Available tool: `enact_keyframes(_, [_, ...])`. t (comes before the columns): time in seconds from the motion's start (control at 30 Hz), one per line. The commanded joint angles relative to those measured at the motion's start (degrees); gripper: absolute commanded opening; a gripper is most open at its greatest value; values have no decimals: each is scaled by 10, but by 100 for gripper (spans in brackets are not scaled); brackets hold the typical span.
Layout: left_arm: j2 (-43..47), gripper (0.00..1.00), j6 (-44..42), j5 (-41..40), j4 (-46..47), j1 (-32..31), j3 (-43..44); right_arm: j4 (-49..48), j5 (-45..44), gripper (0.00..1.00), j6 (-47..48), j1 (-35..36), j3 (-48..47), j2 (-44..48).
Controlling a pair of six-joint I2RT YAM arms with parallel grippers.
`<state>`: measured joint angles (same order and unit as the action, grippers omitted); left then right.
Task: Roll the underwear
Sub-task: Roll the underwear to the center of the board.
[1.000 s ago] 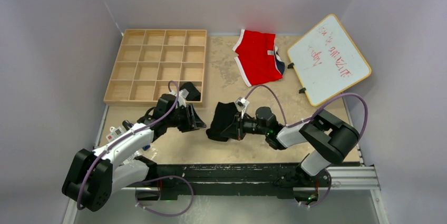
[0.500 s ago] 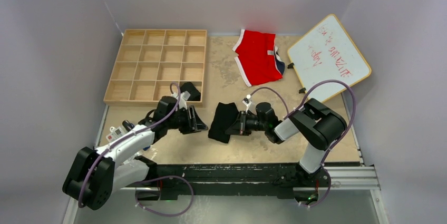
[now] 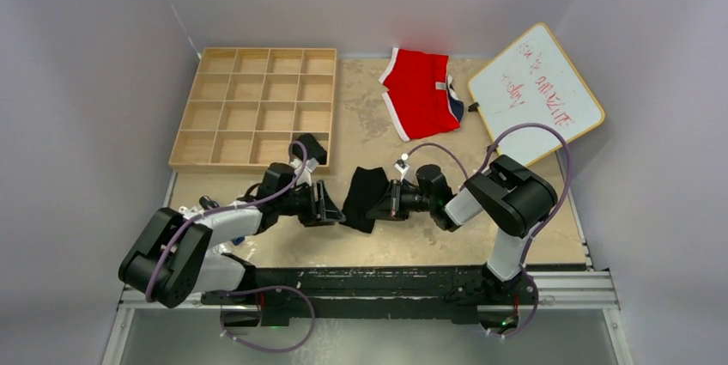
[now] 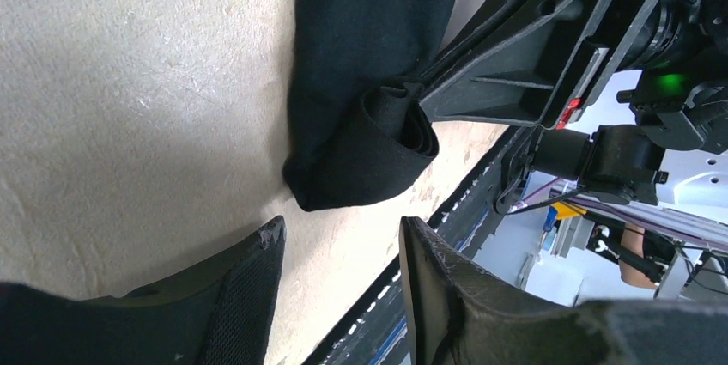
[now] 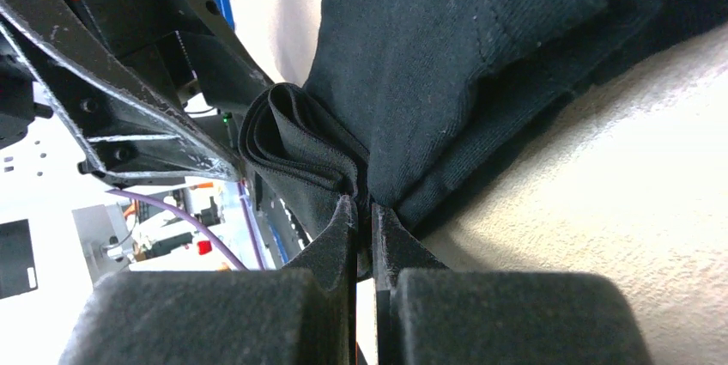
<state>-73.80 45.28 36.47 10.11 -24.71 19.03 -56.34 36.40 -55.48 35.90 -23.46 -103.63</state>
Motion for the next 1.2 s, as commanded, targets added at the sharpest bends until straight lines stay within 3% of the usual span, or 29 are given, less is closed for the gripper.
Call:
enact_keyframes(0.0, [-30, 49, 21, 19, 89, 2, -22, 17, 1, 2, 4, -5, 3, -18])
enact_keyframes(0.3, [-131, 50, 87, -3, 253, 1, -68, -58, 6, 2, -46, -21, 35, -56])
enact_keyframes(0.53, [-144, 50, 79, -87, 243, -11, -77, -161, 16, 3, -96, -35, 65, -102])
enact_keyframes(0.73, [-163, 49, 67, -130, 223, -59, -44, -173, 20, 3, -104, -38, 67, -116])
enact_keyframes(0.87, [-161, 42, 80, -163, 214, -63, -50, -162, 18, 4, -101, -40, 68, -110])
enact_keyframes(1.0, [-160, 30, 77, -192, 167, -66, -32, -162, 22, 7, -98, -43, 70, -107])
enact_keyframes(1.17, [-135, 13, 68, -208, 128, -67, -13, -166, 35, 21, -85, -46, 76, -76])
